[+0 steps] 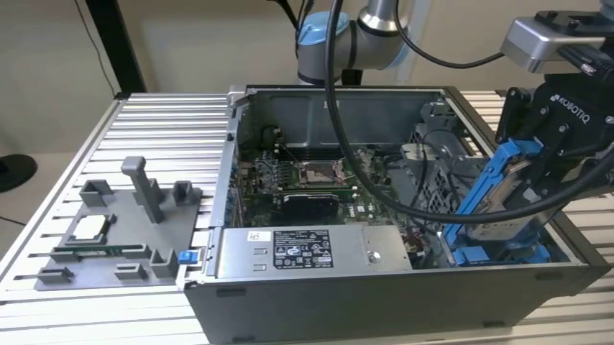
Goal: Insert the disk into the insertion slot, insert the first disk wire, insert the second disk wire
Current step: 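Insert the disk into the insertion slot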
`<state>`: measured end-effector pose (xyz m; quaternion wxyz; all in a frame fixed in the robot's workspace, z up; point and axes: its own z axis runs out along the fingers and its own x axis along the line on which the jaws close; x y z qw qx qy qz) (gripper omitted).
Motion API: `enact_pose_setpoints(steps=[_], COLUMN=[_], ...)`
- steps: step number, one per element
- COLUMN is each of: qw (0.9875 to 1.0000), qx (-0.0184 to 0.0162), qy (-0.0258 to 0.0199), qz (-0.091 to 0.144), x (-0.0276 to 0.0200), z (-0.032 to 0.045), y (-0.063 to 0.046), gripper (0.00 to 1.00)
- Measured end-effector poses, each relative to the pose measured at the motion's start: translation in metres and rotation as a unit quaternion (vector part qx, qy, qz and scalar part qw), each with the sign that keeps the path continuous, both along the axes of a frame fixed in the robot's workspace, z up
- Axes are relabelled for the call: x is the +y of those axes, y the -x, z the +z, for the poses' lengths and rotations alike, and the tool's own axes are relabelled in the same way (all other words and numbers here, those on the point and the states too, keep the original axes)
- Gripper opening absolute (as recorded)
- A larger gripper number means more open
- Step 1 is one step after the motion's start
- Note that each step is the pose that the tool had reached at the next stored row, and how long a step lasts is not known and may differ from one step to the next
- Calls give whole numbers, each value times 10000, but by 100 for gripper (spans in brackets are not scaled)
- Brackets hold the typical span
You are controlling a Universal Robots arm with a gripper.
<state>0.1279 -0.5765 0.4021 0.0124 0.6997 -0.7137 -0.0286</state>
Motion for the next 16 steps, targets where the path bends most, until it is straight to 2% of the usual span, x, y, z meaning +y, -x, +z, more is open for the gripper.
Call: enact_pose_setpoints(steps=[9,16], qw=[10000,10000], qx=[1,1], qy=[0,0], qz=[0,0], x=[1,1], z=[-127,-254], y=[0,0], gripper=[0,0])
